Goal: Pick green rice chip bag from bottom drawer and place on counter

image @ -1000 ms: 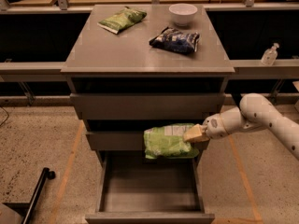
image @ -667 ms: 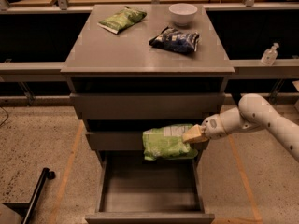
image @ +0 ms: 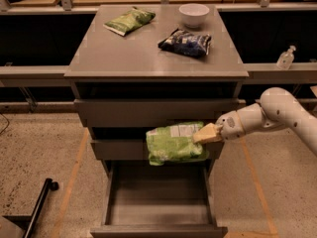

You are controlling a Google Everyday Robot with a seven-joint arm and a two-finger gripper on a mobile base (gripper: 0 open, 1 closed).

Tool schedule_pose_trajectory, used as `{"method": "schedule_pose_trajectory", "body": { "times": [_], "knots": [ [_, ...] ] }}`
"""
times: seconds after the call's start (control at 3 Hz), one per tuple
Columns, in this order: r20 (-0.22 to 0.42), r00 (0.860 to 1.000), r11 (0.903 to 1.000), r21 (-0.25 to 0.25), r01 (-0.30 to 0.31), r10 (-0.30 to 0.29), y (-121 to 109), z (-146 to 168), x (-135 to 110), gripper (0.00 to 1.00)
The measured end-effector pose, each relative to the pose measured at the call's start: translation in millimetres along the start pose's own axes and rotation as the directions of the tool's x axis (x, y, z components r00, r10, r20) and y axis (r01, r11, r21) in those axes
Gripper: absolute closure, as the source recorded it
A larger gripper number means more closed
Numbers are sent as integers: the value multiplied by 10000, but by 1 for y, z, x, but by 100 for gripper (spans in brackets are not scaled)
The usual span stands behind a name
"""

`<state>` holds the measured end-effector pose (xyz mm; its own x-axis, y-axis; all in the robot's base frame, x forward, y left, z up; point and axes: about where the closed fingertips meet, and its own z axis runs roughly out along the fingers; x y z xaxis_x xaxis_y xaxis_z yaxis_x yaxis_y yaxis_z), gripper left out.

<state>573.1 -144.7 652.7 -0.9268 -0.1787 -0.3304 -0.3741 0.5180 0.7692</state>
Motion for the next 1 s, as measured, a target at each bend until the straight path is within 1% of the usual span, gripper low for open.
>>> {"method": "schedule_pose_trajectory", "body": {
  "times": [0.33, 0.67, 1.0],
  "knots": [
    [-13, 9928, 9925, -251, 1199, -1200, 61, -25, -25, 100],
    [-229, 9685, 9688, 43, 2480, -2478, 131, -41, -61, 100],
    [-500, 9201, 9172, 751, 3913, -3884, 214, -49, -109, 100]
  ]
}}
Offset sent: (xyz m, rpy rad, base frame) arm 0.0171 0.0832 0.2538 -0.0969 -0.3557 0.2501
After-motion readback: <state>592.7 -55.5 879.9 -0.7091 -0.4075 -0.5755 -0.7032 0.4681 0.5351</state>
